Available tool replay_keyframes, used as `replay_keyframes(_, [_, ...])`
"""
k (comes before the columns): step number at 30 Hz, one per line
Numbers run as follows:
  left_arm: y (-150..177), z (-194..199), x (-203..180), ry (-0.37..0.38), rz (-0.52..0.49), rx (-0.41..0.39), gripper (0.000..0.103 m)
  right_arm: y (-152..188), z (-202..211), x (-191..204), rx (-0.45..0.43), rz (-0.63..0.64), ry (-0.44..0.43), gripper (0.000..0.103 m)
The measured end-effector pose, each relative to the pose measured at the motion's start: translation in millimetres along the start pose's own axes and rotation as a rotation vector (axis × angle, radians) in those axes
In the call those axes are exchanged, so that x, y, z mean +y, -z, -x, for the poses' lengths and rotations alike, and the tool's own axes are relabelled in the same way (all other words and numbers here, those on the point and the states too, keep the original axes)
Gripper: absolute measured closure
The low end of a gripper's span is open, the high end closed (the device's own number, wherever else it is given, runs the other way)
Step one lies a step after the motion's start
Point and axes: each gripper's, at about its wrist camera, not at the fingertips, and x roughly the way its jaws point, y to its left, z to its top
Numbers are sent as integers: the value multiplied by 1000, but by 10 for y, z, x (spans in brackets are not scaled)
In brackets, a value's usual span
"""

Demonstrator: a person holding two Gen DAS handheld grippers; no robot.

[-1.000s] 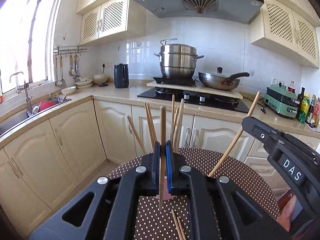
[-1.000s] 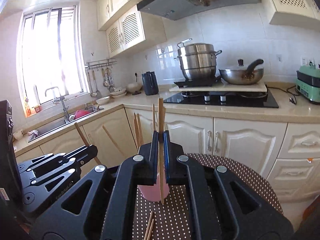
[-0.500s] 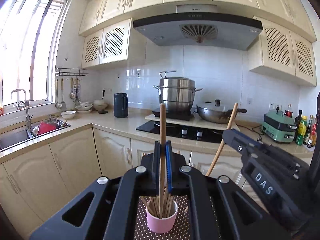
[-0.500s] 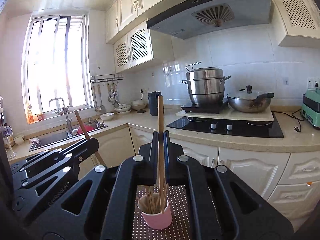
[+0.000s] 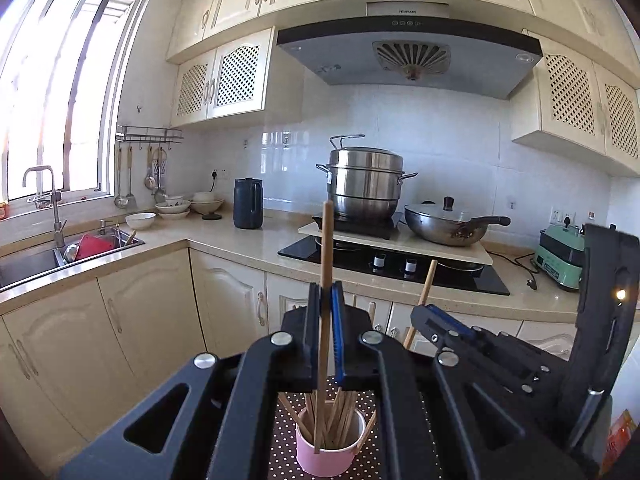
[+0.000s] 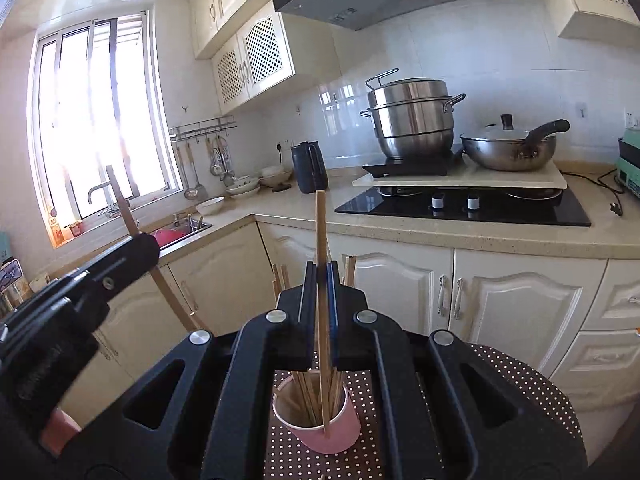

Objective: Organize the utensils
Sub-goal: 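Open the left tool over the cup while the right tool releases its chopstick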

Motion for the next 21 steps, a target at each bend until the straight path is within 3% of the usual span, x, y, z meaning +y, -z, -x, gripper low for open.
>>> replay_keyframes(13, [-79, -156, 16, -3, 11, -13, 97, -169, 28, 92, -45, 22, -20, 97])
replay_keyframes(21, [280, -494, 109, -28, 13, 100, 97, 182, -311, 0, 98, 24, -9, 97])
